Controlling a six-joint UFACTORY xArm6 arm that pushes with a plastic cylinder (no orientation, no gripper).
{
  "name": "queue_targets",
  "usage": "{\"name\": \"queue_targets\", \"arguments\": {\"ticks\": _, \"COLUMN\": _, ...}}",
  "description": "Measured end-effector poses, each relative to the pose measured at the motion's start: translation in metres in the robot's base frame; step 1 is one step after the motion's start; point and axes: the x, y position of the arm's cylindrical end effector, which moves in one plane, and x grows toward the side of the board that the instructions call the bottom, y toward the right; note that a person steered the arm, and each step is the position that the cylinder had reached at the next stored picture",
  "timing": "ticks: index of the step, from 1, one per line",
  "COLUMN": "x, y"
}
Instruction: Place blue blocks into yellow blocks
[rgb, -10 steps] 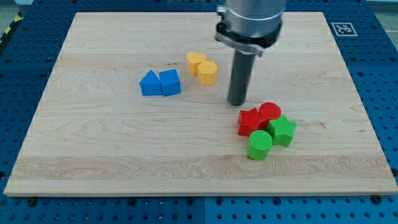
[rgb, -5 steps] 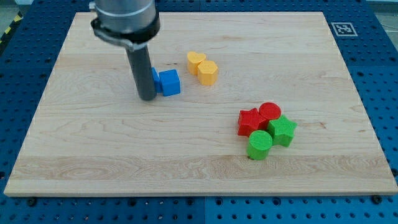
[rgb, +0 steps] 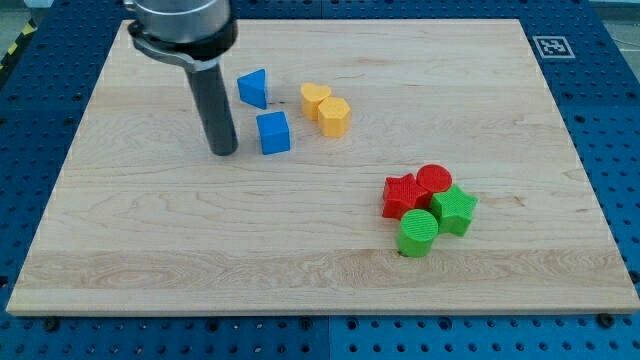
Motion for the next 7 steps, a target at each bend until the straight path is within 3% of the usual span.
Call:
{"name": "queue_targets", "arguments": {"ticks": 2, "x": -0.022, "y": 0.063}}
{"name": "queue_targets", "arguments": {"ticks": 3, "x": -0.020, "y": 0.056}}
{"name": "queue_targets", "arguments": {"ticks": 4, "x": -0.015, "y": -0.011}}
{"name": "queue_targets", "arguments": {"ticks": 5, "x": -0.043, "y": -0.079}}
{"name": "queue_targets", "arguments": {"ticks": 6, "x": -0.090, "y": -0.085}}
{"name": "queue_targets", "arguments": {"ticks": 7, "x": -0.099, "y": -0.052}}
